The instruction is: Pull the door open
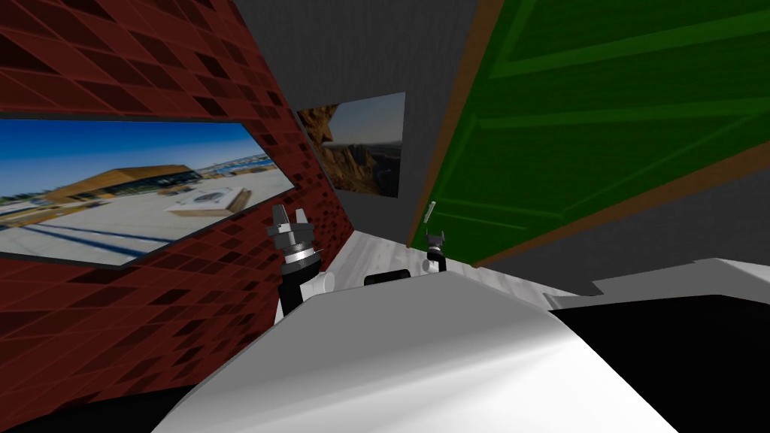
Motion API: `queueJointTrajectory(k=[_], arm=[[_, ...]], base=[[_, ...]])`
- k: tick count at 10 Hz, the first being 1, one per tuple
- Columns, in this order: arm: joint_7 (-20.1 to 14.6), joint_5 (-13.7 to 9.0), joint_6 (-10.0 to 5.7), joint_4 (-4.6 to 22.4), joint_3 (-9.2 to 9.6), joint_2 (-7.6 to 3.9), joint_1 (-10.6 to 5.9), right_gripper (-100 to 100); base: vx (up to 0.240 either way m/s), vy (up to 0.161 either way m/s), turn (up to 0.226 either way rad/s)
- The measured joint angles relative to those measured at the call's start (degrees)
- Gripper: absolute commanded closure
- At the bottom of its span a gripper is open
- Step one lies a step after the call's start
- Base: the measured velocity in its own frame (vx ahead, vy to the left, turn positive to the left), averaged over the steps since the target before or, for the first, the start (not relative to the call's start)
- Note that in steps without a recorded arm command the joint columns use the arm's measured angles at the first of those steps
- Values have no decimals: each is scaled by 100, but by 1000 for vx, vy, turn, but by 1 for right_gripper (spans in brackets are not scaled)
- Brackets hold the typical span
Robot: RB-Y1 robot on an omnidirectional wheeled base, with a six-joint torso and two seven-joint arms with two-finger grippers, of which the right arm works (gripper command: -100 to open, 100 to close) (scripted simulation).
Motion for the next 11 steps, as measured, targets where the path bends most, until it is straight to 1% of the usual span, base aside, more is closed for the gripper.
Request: queueJointTrajectory(k=[1, 2, 3, 5, 6, 8, 9, 11], arm=[[-67, -29, -26, 70, 6, 19, -19, -100], [-148, -64, -48, 154, 5, 4, -52, -100], [-266, -112, -82, 273, 7, -8, -89, -100], [-468, -187, -176, 504, 20, 8, -168, -100], [-550, -233, -183, 558, 17, 17, -185, -100], [-734, -313, -249, 745, 27, 42, -241, -100], [-752, -318, -254, 752, 28, 43, -244, -100], [-937, -339, -248, 837, 6, -147, -225, -100]], base=[[70, -40, 60], [83, -49, 102], [97, -62, 73], [84, -40, 68], [86, -55, 80], [64, -36, 41], [118, -24, 25], [187, 12, 36]])
